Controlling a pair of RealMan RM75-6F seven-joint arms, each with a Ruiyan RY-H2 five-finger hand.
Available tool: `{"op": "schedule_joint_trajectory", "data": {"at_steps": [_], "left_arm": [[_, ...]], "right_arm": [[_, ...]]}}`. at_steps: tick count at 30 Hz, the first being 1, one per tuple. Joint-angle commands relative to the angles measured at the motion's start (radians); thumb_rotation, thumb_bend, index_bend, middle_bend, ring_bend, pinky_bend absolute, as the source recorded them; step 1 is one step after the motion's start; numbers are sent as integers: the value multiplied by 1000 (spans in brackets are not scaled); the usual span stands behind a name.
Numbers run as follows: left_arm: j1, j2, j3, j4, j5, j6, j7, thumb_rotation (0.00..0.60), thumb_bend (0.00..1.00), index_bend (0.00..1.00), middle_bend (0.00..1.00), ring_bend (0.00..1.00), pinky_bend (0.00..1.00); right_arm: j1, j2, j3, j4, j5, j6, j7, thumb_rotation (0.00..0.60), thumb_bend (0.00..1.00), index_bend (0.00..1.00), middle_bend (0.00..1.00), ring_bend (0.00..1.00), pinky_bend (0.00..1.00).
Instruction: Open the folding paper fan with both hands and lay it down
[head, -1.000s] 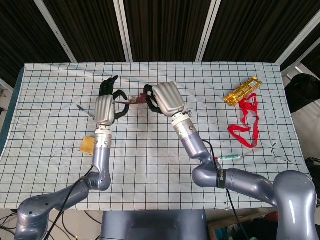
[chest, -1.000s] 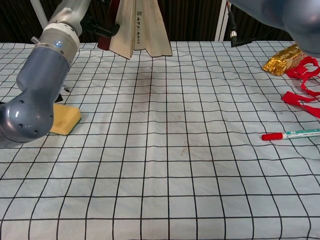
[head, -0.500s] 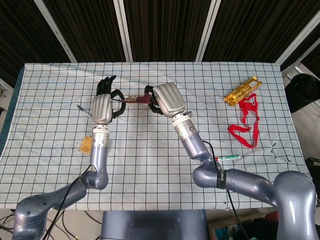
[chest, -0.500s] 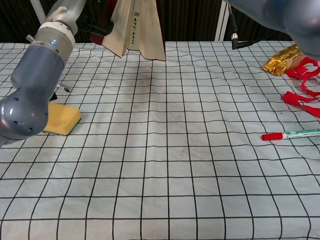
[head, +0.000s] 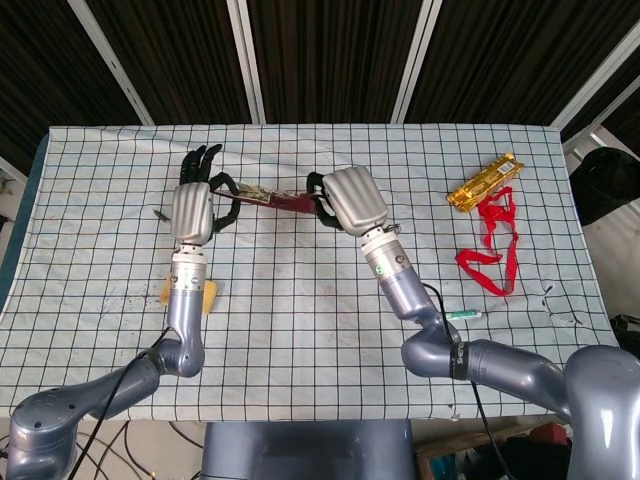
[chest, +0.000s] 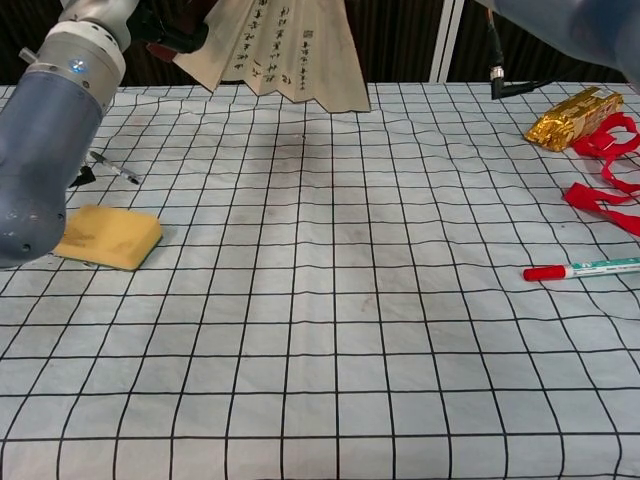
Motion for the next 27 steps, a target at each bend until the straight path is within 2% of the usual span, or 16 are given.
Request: {"op": "schedule_joint_trajectory", "data": {"at_steps": [1,15,27], "left_arm": [[12,22,6,-21,5,6,13,600,465,663,113,0,0],[68,121,38,-135,18,25,71,600,465,673,115,0,0],[41,91,57,-86,37,5,65,600,465,673,115,0,0]], "right_arm": [[-19,17,-14,-10,-13,12,-3,600,484,850,879,944,769],[-137,125,-89,-41,-100,81,-6,600,485,852,879,944,769],[-200,114,-125,16,-186,146,46,600,485,857,879,943,769]]}}
